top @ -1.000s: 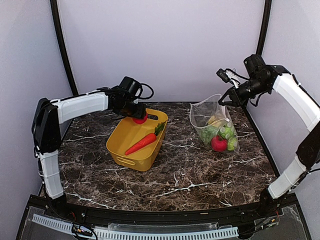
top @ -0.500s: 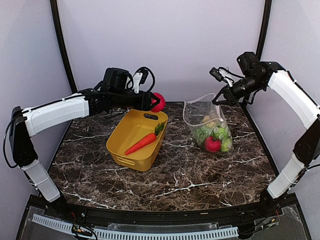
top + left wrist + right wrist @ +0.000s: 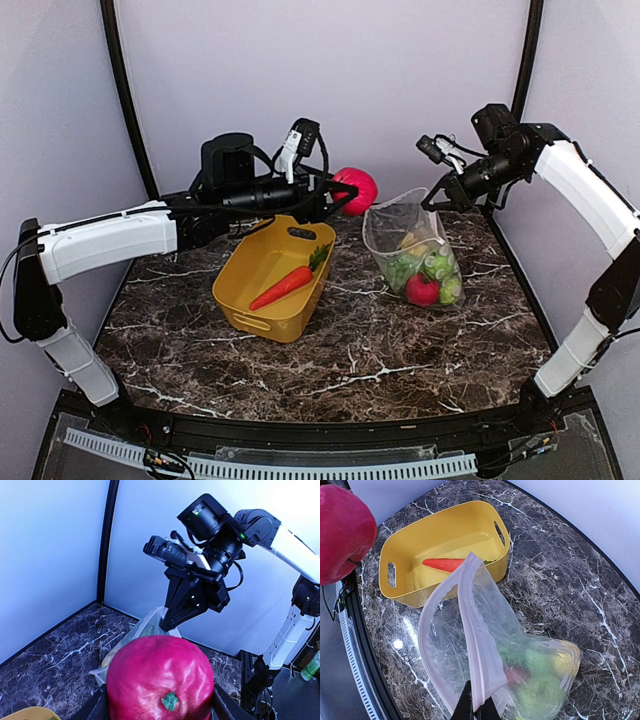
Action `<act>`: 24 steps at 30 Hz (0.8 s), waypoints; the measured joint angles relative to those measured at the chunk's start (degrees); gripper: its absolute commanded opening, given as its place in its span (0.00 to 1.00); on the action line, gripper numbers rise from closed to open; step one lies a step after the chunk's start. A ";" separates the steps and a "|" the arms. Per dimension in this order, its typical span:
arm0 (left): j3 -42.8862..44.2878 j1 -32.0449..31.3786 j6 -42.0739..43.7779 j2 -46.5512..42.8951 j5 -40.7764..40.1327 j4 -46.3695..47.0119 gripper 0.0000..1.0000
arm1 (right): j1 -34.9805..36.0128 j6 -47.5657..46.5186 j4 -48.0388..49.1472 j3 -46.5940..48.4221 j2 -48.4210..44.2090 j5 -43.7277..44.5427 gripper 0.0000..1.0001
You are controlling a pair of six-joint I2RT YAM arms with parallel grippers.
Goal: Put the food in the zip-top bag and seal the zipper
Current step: Place the fake fruit in the zipper food storage bag.
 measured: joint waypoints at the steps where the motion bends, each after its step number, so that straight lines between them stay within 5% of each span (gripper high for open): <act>1: -0.07 -0.20 -0.02 0.07 0.66 1.01 0.53 | 0.00 0.02 -0.02 0.00 0.00 -0.39 0.00; 10: 1.92 -4.61 0.70 4.68 1.86 3.80 0.52 | 0.00 0.24 -0.61 0.44 0.00 -3.74 0.00; 24: 10.36 -6.86 3.54 15.26 -10.40 -4.68 0.54 | 0.04 0.28 -0.87 0.44 -0.37 -6.21 0.00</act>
